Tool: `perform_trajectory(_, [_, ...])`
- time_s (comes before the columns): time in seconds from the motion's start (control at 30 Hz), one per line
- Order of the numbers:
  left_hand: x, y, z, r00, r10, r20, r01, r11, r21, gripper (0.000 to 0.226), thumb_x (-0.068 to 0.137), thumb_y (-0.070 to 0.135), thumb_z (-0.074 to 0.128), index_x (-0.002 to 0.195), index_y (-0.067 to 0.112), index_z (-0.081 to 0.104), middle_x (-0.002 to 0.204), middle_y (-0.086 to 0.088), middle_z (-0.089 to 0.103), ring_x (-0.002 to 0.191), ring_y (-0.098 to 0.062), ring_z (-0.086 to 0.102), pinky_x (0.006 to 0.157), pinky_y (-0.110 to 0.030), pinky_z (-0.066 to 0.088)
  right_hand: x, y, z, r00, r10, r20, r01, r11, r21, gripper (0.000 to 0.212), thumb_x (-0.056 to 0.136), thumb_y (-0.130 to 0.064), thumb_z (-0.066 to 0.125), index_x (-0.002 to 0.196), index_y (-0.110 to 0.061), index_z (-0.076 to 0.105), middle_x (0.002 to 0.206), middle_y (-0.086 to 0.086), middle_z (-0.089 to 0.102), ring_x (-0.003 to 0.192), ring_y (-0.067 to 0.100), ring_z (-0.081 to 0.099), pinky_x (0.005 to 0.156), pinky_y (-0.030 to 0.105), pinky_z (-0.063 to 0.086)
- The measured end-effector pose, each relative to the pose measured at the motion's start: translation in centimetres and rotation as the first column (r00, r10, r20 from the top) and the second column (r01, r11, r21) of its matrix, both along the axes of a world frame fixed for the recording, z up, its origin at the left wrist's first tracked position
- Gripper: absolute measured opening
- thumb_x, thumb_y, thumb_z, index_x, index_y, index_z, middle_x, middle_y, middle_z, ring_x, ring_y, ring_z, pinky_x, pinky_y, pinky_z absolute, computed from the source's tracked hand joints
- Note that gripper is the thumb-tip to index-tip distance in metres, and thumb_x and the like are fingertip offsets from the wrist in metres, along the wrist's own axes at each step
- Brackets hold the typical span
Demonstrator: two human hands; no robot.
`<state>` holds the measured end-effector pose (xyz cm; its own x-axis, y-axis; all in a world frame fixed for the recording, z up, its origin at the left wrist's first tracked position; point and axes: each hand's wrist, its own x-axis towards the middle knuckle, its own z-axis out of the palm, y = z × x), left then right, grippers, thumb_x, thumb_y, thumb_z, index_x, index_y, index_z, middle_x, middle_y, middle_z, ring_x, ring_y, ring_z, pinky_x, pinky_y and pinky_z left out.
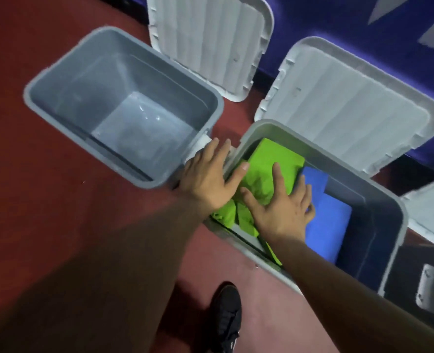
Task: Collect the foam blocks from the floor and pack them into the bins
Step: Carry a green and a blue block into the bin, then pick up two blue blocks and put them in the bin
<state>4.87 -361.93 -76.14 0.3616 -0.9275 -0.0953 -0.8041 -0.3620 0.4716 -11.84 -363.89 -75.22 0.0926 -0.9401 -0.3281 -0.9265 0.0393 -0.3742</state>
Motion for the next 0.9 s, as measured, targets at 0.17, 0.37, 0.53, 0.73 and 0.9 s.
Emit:
perform_trajectory(0.17, [8.7, 11.4, 1.8, 0.989, 0.146, 0.009, -0.14, 0.964, -0.226, 0.069, 0.094, 0.068, 0.045, 0.14, 0.018, 0.061, 0.144, -0.01, 0.057, 0.123, -0.029, 0.06, 0.1, -0.043, 0.047, 9.3, 7.5, 2.6, 0.981, 0.194, 0.024, -0.192, 0.98, -0.05, 0.091, 0.081, -0.085, 0.048, 0.157, -0.051, 0.013, 0.169, 0.014, 0.003, 0.156, 0.031, -0.003, 0.121, 0.059, 0.008])
perform_trajectory(0.37, [20.8, 34.0, 4.6, 0.931, 0.362, 0.031, -0.351, 0.918, -0.186, 0.075, 0.091, 0.068, 0.042, 0.144, 0.017, 0.055, 0.147, -0.015, 0.053, 0.13, -0.032, 0.056, 0.105, -0.046, 0.047, 23.4, 25.9, 4.8, 0.882, 0.461, 0.098, -0.454, 0.887, -0.087, 0.089, 0.083, -0.08, 0.052, 0.157, -0.052, 0.013, 0.169, 0.013, 0.005, 0.155, 0.029, -0.001, 0.12, 0.06, 0.008])
perform_trajectory(0.53, [27.7, 58.5, 5.6, 0.826, 0.561, 0.059, -0.554, 0.826, -0.1, 0.084, 0.091, 0.079, 0.025, 0.152, 0.025, 0.046, 0.156, -0.01, 0.044, 0.139, -0.03, 0.044, 0.11, -0.044, 0.037, 33.7, 46.2, 5.7, 0.74, 0.663, 0.114, -0.654, 0.748, -0.113, 0.089, 0.082, -0.084, 0.045, 0.159, -0.048, 0.016, 0.168, 0.015, 0.011, 0.156, 0.034, 0.005, 0.119, 0.058, 0.014])
perform_trajectory(0.73, [33.4, 85.7, 8.5, 0.608, 0.788, 0.099, -0.792, 0.611, 0.002, 0.089, 0.087, 0.081, 0.015, 0.158, 0.03, 0.028, 0.164, -0.004, 0.029, 0.149, -0.025, 0.027, 0.122, -0.044, 0.021, 43.4, 70.9, 6.3, 0.466, 0.881, 0.082, -0.88, 0.472, -0.063, 0.086, 0.086, -0.083, 0.039, 0.159, -0.047, 0.009, 0.168, 0.016, 0.01, 0.155, 0.034, 0.004, 0.119, 0.056, 0.016])
perform_trajectory(0.9, [33.7, 105.8, 8.8, 0.379, 0.915, 0.137, -0.923, 0.384, -0.007, 0.082, 0.092, 0.074, 0.024, 0.156, 0.024, 0.037, 0.159, -0.009, 0.037, 0.143, -0.03, 0.038, 0.118, -0.048, 0.028, 49.5, 89.2, 6.6, 0.226, 0.97, 0.092, -0.968, 0.234, -0.086, 0.09, 0.08, -0.084, 0.036, 0.159, -0.044, 0.018, 0.165, 0.021, 0.019, 0.152, 0.04, 0.016, 0.117, 0.058, 0.021])
